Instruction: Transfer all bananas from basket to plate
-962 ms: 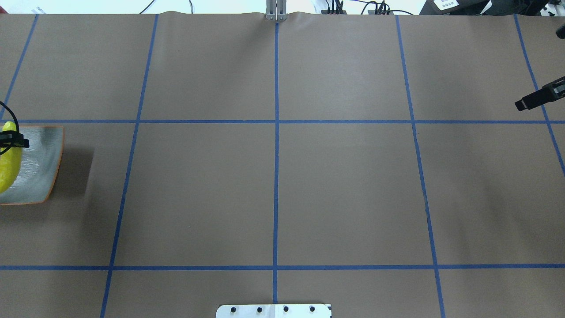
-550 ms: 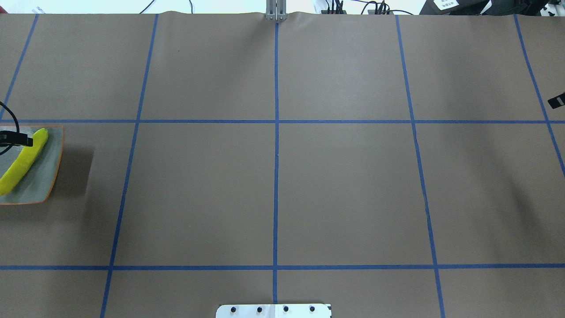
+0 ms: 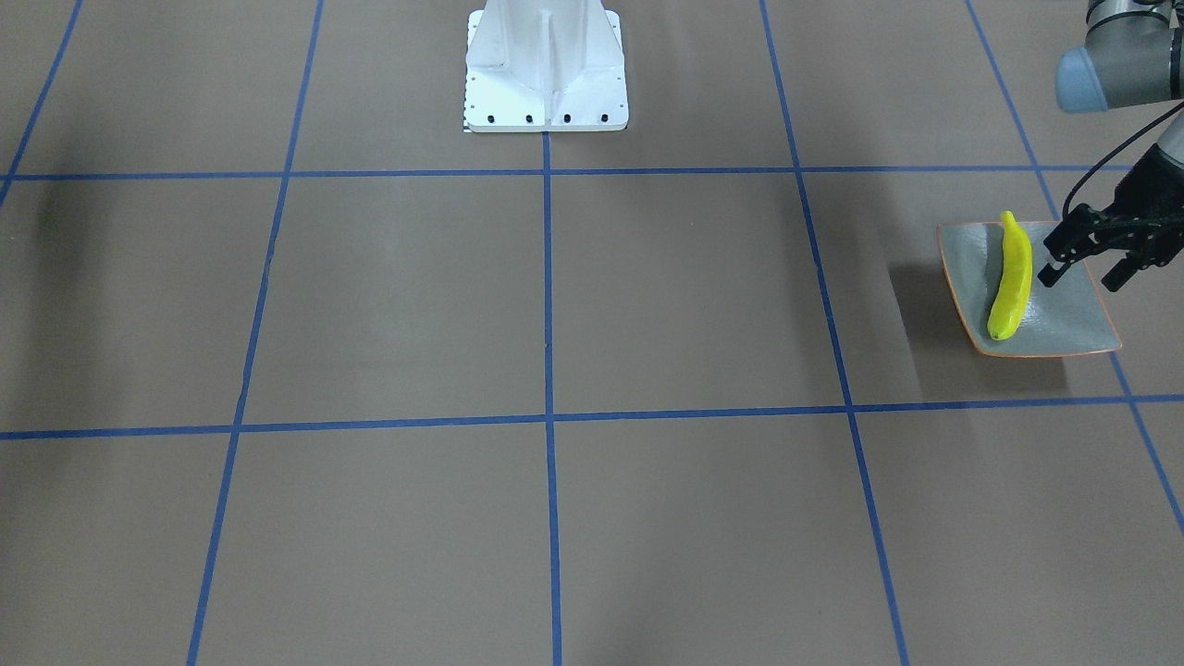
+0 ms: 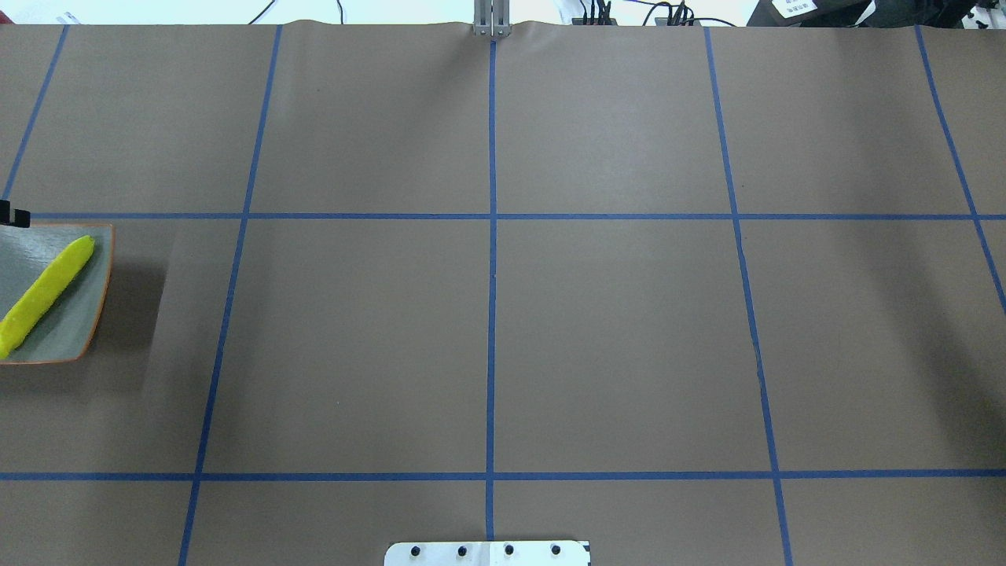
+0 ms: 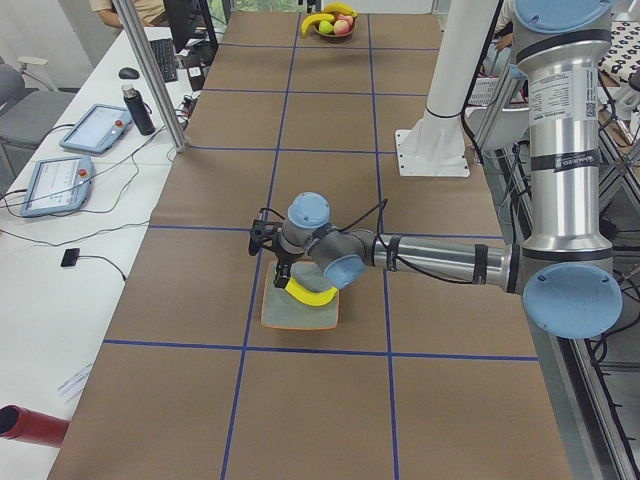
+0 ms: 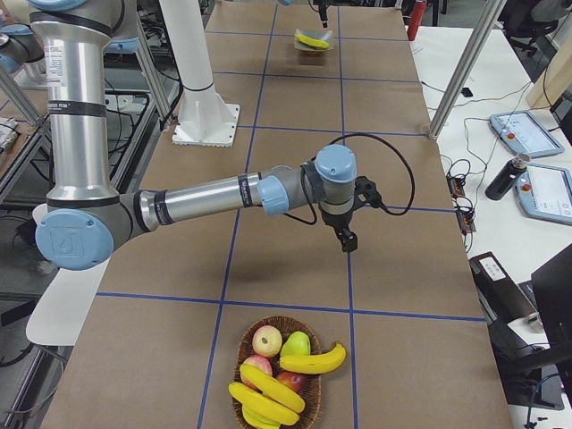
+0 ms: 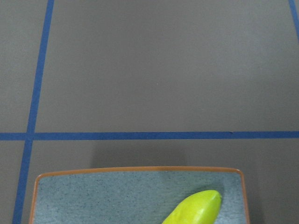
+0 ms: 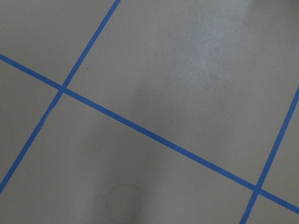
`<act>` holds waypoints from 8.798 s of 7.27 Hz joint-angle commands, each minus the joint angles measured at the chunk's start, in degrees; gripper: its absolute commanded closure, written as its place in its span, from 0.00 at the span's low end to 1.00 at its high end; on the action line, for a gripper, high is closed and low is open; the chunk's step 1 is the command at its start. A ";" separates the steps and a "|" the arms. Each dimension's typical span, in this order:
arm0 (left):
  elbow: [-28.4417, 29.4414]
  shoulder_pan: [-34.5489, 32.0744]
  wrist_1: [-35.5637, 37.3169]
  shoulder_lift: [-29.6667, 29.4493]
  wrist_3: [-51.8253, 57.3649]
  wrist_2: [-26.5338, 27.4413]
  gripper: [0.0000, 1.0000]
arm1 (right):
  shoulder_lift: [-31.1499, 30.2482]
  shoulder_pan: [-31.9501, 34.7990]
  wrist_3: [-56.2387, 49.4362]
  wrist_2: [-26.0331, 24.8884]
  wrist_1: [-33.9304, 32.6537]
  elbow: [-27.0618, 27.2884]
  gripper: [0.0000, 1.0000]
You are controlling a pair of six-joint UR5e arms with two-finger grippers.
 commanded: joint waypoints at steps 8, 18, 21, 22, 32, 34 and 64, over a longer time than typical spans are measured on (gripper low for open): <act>-1.12 -0.52 -0.56 0.44 -0.05 0.87 0.00 | 6.93 4.78 -17.09 -7.24 14.76 -34.45 0.00; -1.12 -0.52 -0.99 0.44 0.21 1.75 0.00 | 5.61 1.73 -5.97 -10.80 22.00 -40.58 0.01; -1.12 -0.52 -1.00 0.18 0.21 1.83 0.00 | 4.56 0.48 -4.61 -11.93 25.13 -40.43 0.29; -1.12 -0.52 -1.00 0.09 0.21 1.75 0.00 | 4.55 0.48 -5.14 -12.20 25.13 -39.99 0.72; -1.38 0.27 -6.52 -2.97 -4.70 0.79 0.00 | 5.70 1.91 7.54 -2.20 13.53 -16.21 1.00; -1.38 4.38 -7.24 -9.36 -5.93 0.69 0.00 | 6.22 -5.19 23.60 -2.09 13.53 -6.29 1.00; -6.48 32.09 -13.92 -35.95 -50.06 4.74 0.36 | 37.43 -51.03 112.19 -36.90 13.53 10.99 1.00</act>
